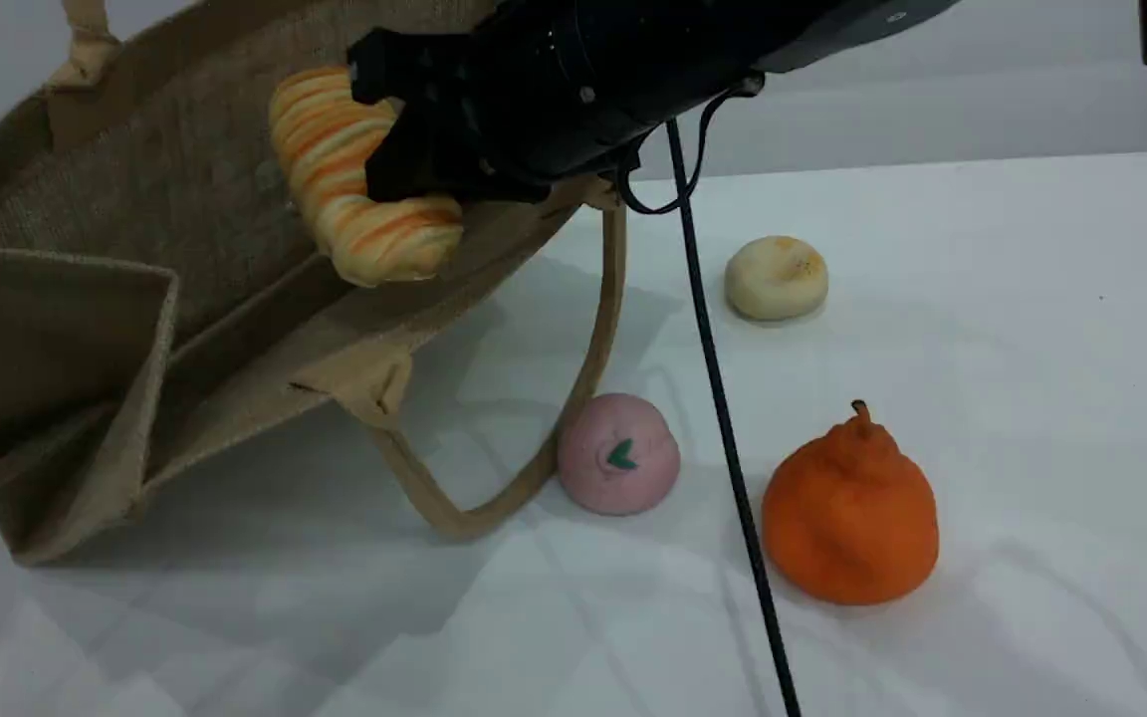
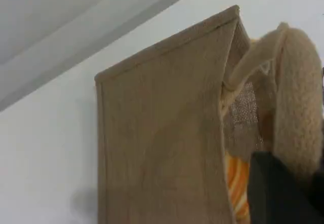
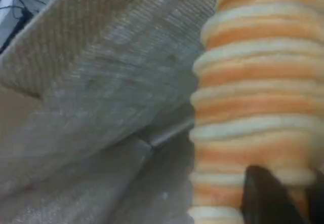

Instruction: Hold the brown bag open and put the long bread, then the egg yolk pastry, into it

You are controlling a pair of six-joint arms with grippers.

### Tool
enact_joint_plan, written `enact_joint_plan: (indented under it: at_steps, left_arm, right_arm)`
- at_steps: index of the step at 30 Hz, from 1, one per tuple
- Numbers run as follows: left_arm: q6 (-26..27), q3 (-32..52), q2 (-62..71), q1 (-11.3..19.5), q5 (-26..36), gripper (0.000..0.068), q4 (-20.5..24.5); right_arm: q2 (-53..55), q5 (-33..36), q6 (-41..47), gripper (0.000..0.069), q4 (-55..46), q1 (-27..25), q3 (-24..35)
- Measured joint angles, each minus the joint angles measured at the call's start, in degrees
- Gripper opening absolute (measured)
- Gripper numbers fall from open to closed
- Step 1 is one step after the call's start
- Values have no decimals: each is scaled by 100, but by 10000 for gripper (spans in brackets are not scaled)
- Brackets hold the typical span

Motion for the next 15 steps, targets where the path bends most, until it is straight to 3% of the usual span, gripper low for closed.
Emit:
enact_joint_plan:
  at_steps: [9, 15]
  left_arm:
    - [9, 0, 0, 0, 6, 83, 13]
    - [3, 0, 0, 0, 6, 83, 19]
  right_arm:
    - [-93, 211, -198, 470, -5, -33, 0]
    - [-682, 219, 268, 506, -670, -467, 17]
